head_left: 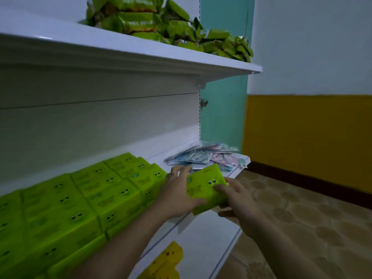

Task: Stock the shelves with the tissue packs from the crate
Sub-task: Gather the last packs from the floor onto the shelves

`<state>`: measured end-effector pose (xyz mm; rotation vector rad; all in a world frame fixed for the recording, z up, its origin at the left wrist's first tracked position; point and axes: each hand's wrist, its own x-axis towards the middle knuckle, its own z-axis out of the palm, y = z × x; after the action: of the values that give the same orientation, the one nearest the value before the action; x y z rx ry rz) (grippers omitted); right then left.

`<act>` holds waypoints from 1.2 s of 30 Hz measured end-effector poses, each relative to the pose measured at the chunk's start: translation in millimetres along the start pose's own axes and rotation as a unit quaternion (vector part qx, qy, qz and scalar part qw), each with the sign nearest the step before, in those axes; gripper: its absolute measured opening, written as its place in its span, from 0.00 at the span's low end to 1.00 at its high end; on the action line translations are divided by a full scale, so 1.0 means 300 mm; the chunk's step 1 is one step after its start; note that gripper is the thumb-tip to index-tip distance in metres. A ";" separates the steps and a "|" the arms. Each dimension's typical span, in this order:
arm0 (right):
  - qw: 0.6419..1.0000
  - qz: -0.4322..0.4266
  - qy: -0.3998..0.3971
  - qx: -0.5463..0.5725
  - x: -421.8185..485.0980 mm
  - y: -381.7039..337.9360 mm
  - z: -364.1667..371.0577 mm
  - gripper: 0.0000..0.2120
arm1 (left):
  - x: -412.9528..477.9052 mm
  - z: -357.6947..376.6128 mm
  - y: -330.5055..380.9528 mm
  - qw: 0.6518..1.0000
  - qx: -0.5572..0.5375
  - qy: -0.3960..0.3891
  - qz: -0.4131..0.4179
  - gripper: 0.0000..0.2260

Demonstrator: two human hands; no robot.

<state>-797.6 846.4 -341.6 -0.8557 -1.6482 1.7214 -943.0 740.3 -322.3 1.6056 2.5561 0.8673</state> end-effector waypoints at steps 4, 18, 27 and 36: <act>0.999 -0.026 -0.006 0.020 0.148 -0.049 0.076 0.13 | 0.184 -0.084 -0.012 0.986 0.153 -0.059 0.035 0.52; 0.993 -0.094 -0.055 0.033 0.596 0.046 0.130 0.19 | 0.862 -0.125 -0.559 0.937 0.261 -0.156 -0.169 0.53; 0.986 -0.129 -0.018 -0.108 0.612 0.111 0.086 0.18 | 0.857 0.039 -0.581 0.796 0.546 -0.228 -0.127 0.40; 0.991 -0.075 -0.046 -0.105 0.481 0.037 -0.008 0.12 | 0.777 -0.105 -0.378 0.856 0.416 -0.268 -0.151 0.26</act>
<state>-884.0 961.2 -359.4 -0.7352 -1.9298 1.5244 -1157.4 883.4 -281.0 1.1870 2.7083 -0.7290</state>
